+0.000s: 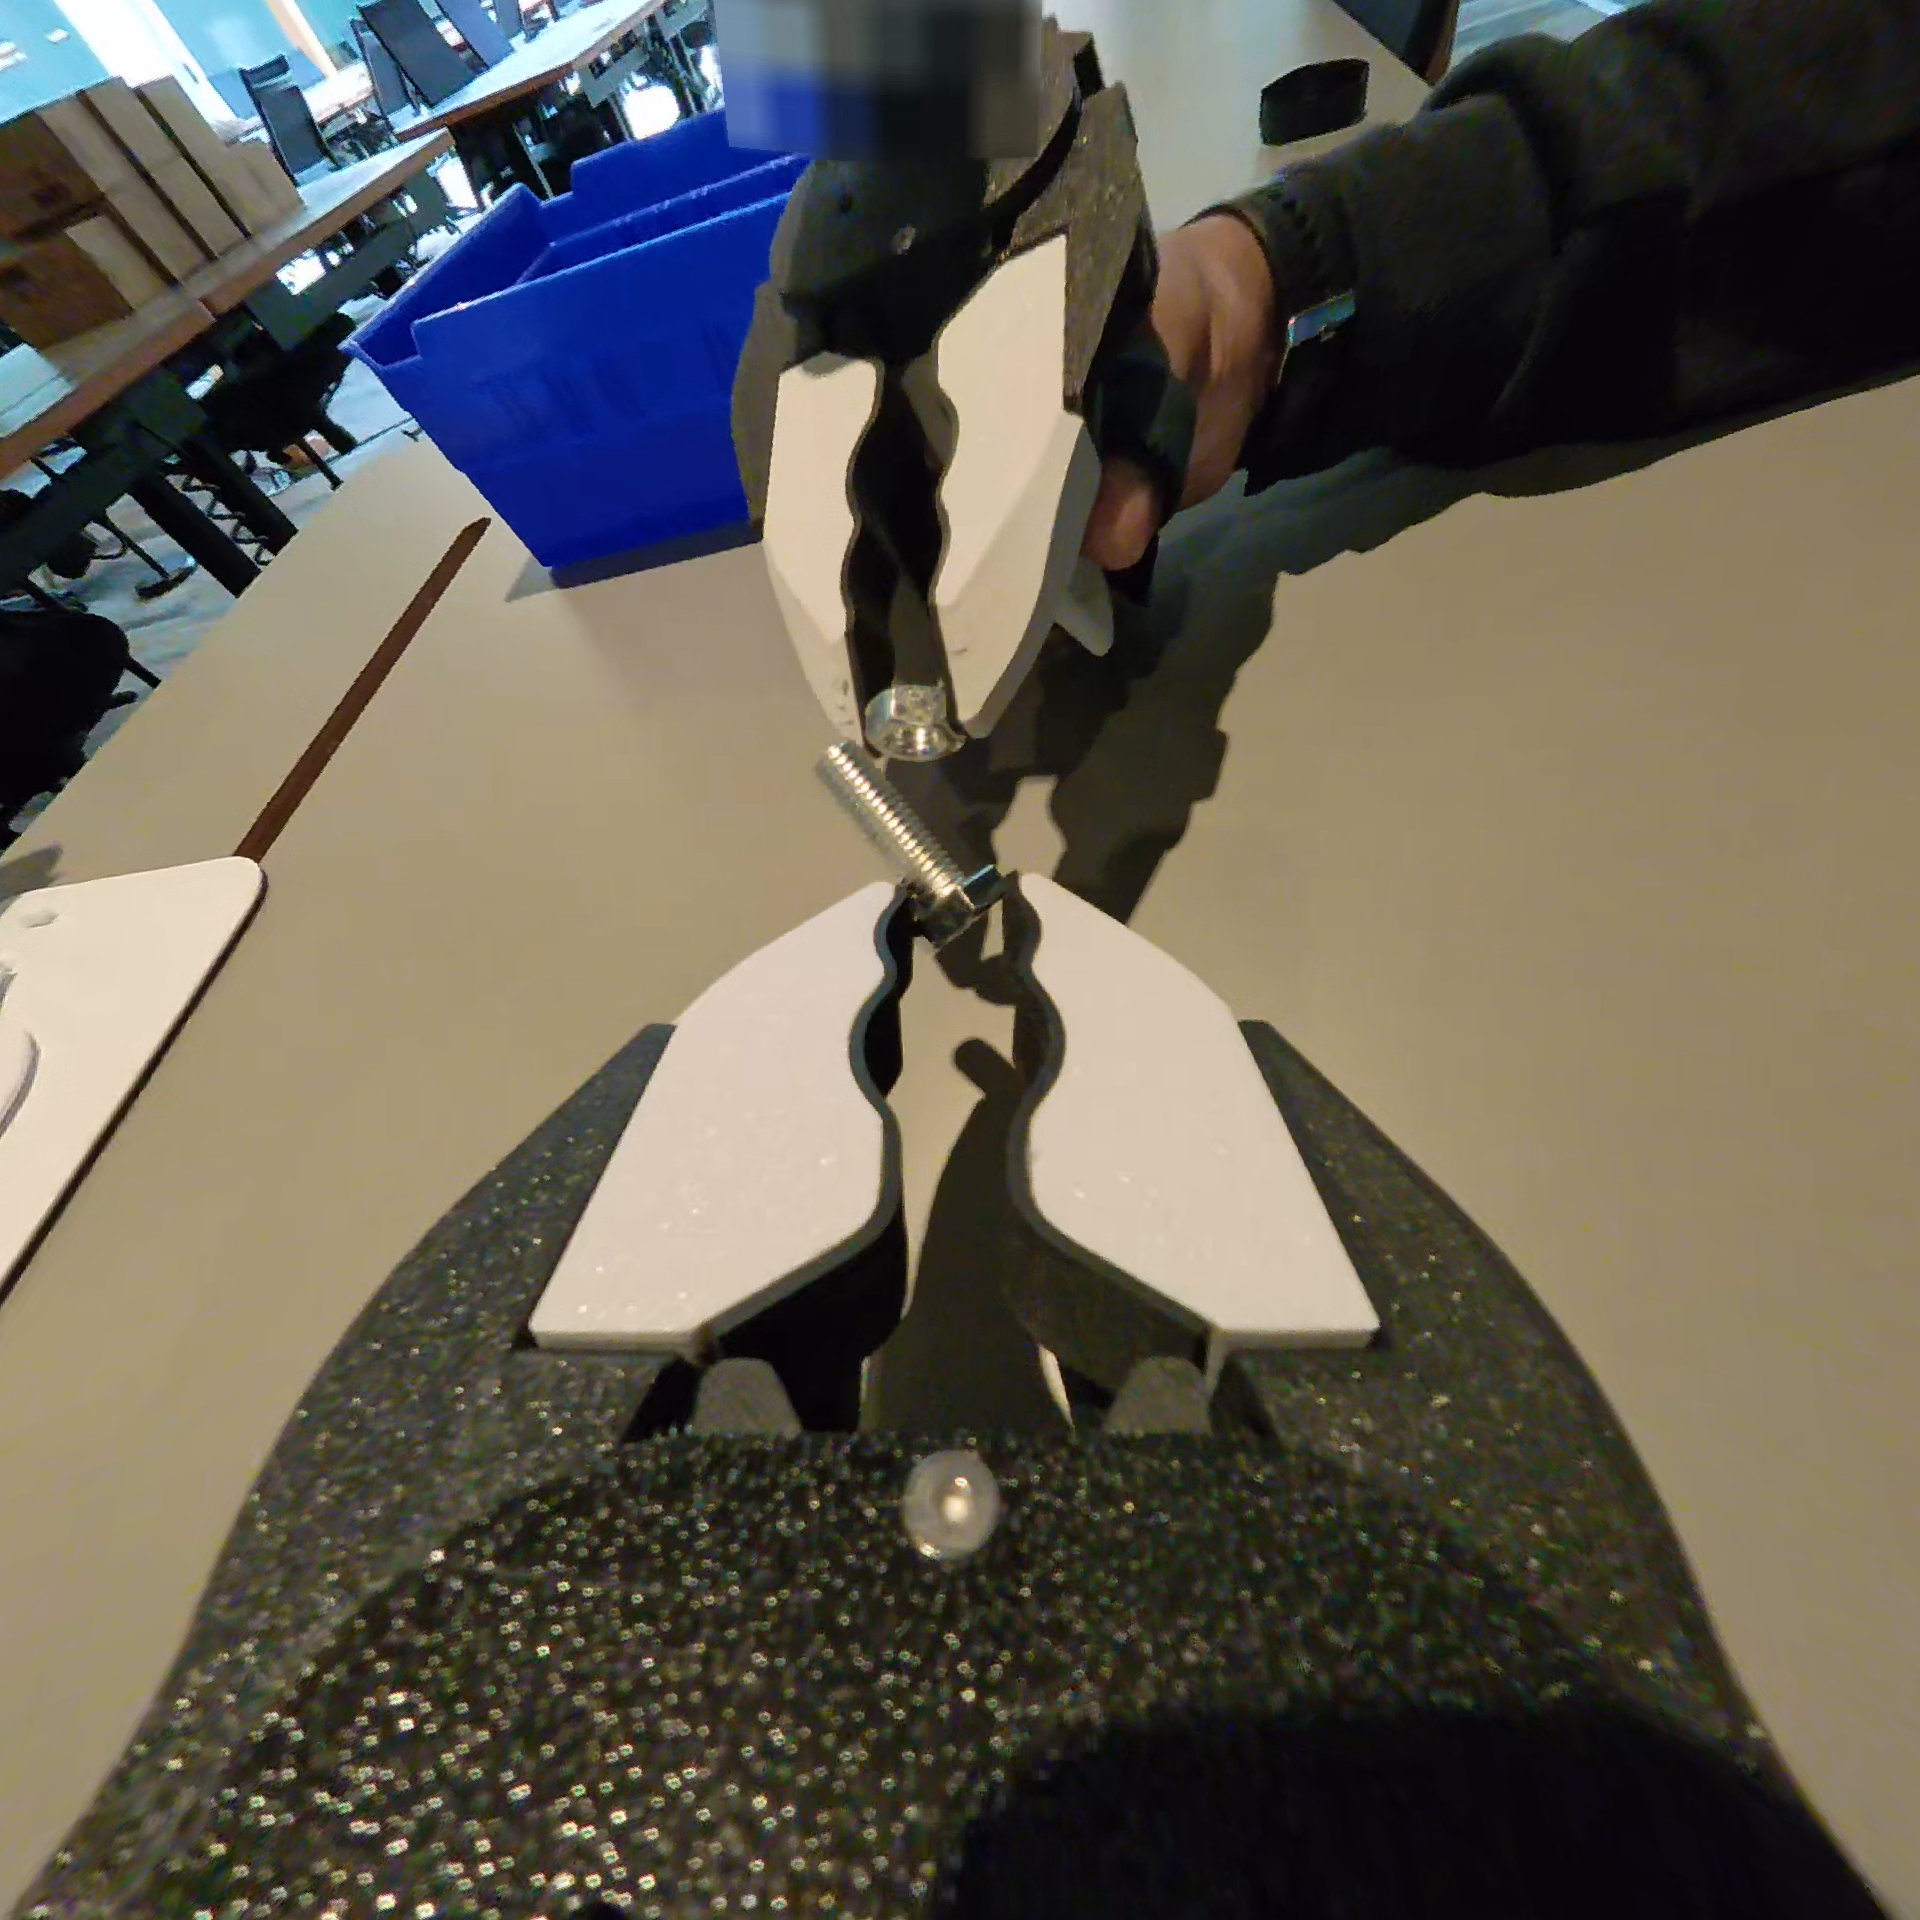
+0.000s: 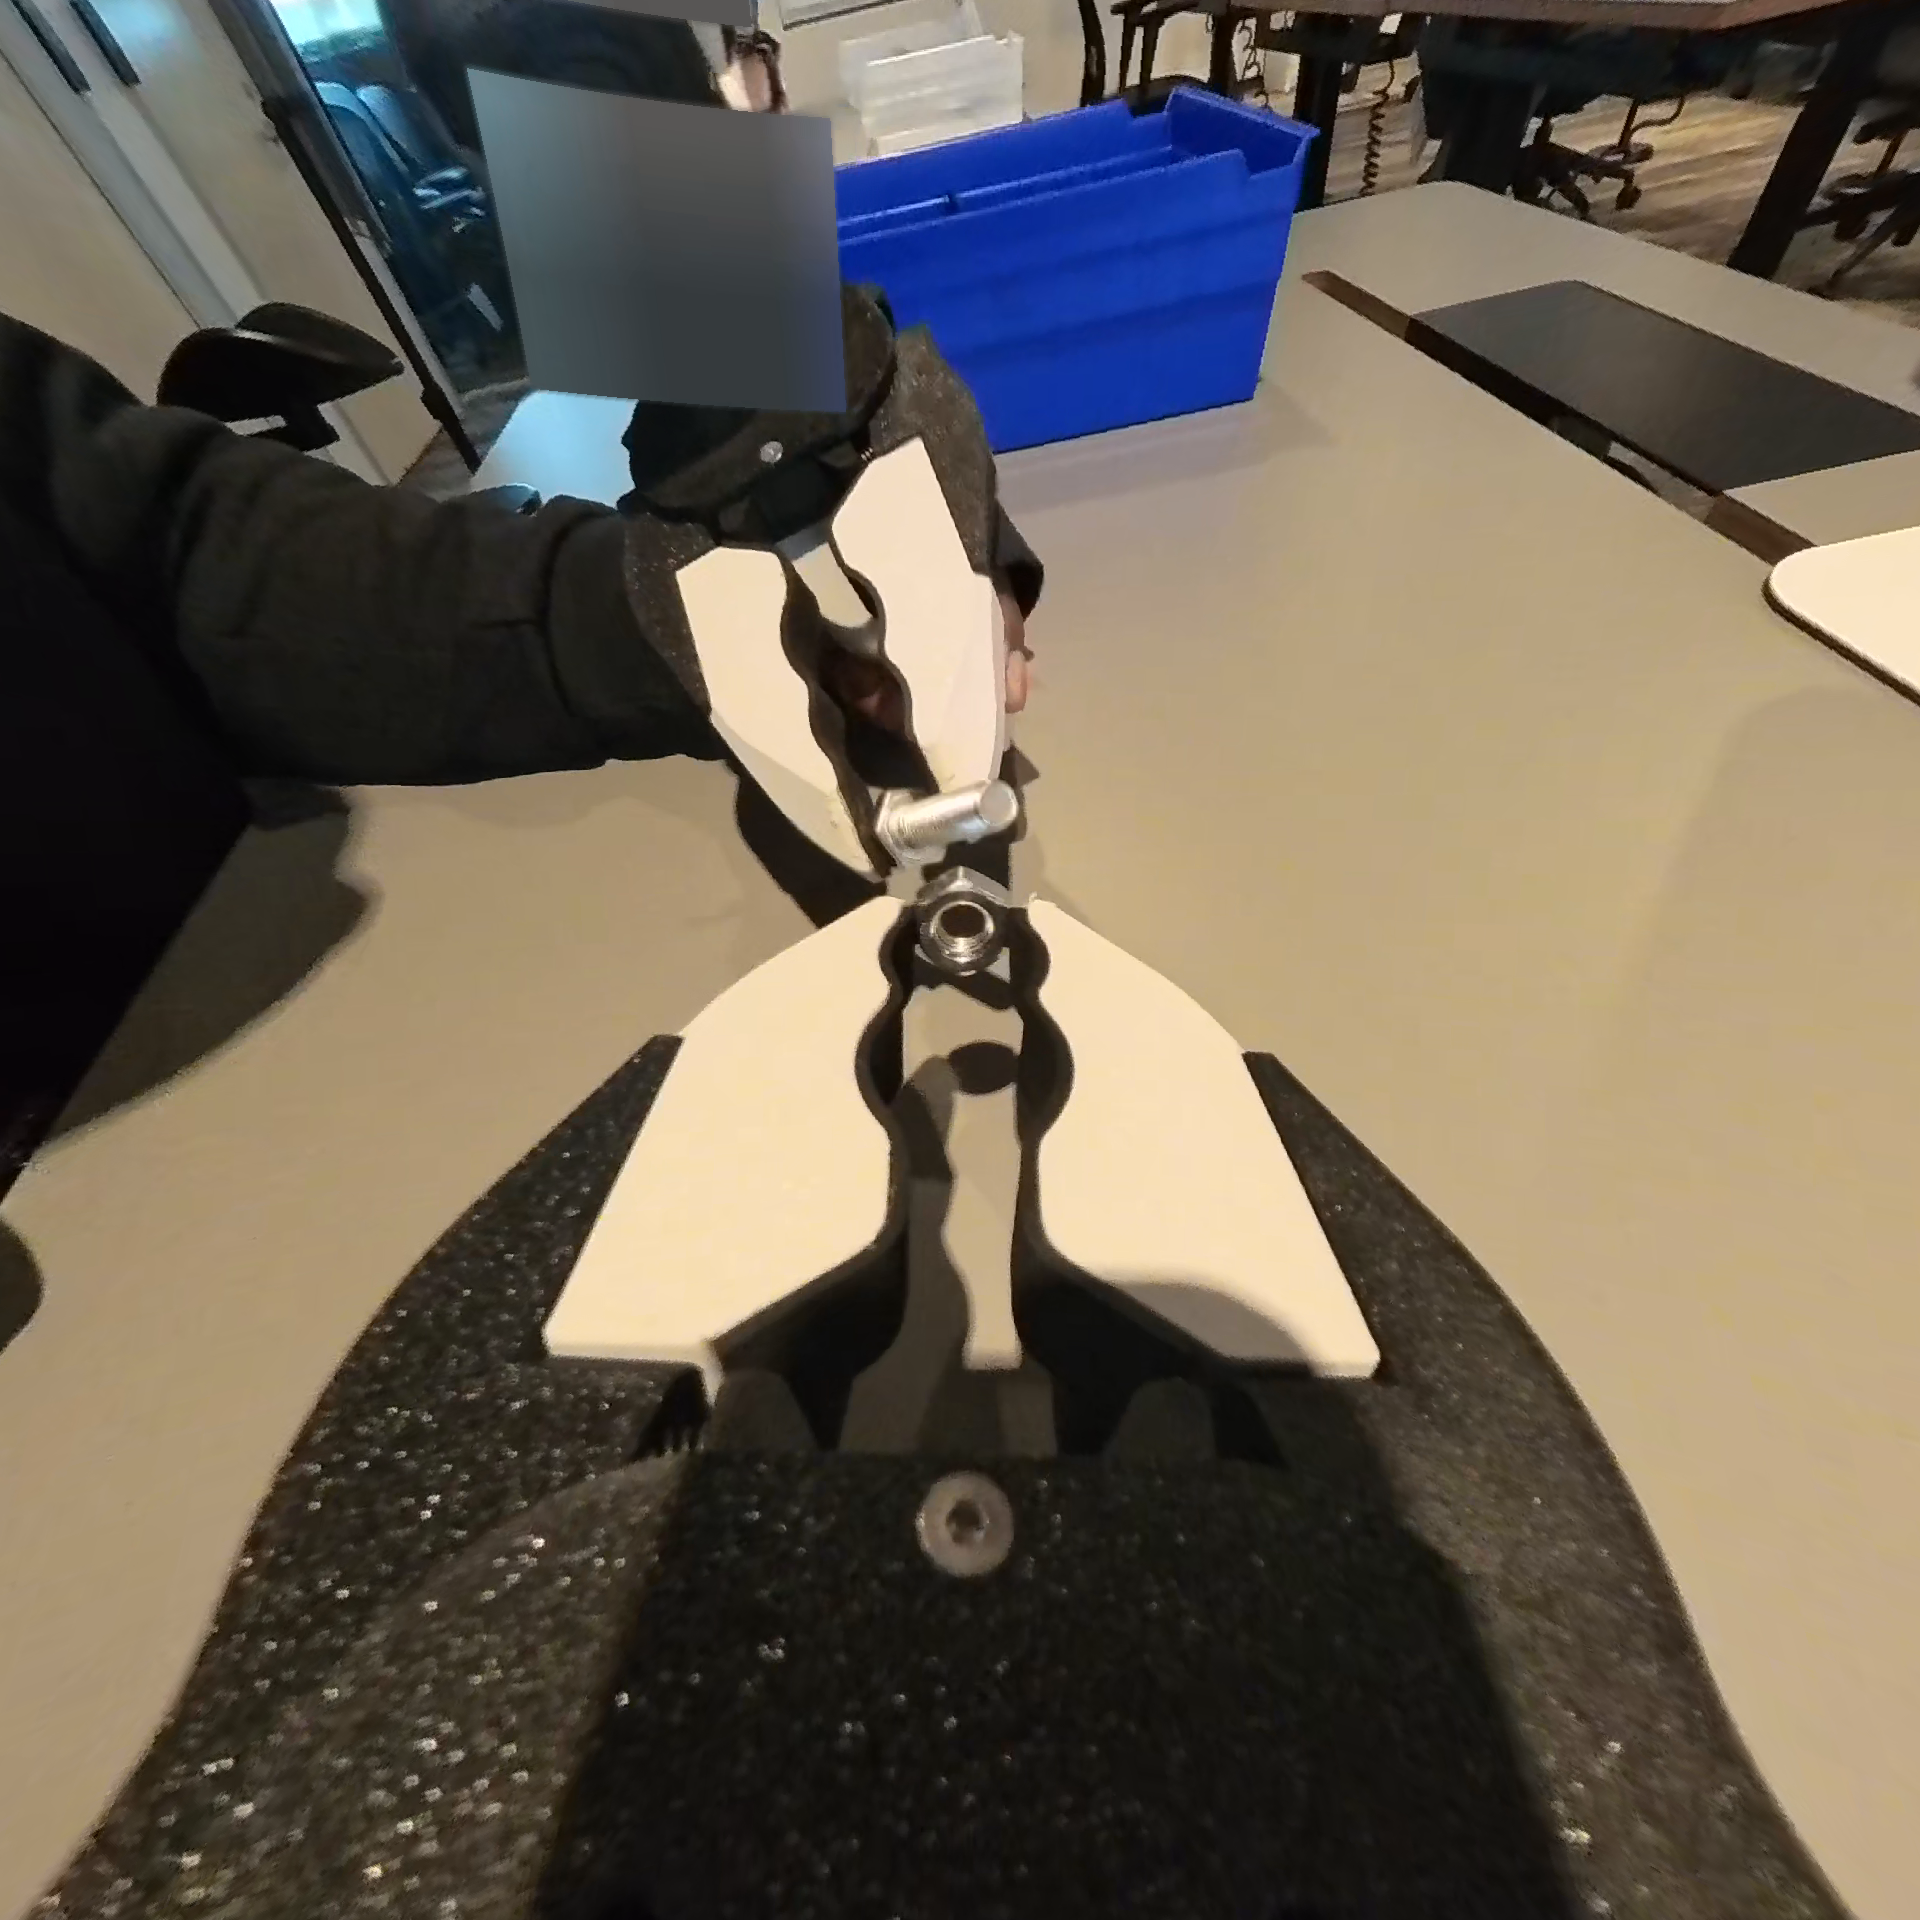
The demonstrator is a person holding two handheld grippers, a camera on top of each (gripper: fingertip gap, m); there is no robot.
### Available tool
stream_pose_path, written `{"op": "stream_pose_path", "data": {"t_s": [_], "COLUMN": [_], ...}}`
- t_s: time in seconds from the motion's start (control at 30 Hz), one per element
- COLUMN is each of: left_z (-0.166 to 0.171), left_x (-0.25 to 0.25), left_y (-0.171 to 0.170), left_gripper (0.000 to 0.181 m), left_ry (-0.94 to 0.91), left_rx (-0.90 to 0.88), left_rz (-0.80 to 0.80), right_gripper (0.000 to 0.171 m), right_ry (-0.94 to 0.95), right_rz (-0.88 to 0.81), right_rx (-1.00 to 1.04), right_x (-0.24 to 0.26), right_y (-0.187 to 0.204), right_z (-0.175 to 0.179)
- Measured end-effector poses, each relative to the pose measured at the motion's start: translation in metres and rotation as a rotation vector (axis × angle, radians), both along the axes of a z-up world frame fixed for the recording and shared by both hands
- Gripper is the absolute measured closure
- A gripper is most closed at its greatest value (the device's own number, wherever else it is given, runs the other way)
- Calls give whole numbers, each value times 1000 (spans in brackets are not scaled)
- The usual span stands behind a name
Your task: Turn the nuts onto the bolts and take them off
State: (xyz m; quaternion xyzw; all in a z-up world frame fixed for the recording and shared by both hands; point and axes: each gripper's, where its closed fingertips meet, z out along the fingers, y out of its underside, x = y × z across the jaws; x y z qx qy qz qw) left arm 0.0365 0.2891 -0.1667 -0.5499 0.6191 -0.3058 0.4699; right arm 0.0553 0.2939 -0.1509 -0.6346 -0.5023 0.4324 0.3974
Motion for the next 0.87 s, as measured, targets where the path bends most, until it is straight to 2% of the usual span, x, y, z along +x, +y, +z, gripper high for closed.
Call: {"op": "stream_pose_path", "data": {"t_s": [0.5, 0.87], "left_z": [23, 26], "left_x": [1, 0], "left_y": [-4, 0], "left_gripper": [165, 165], "left_ry": [-164, -183], "left_rx": [-58, -103], "left_rz": [-18, -1], "right_gripper": [154, 154], "right_ry": [57, 153], "right_rz": [-4, -6], "right_rx": [-35, 33], "right_x": [3, 3], "right_y": [4, 3], "right_z": [3, 18]}}
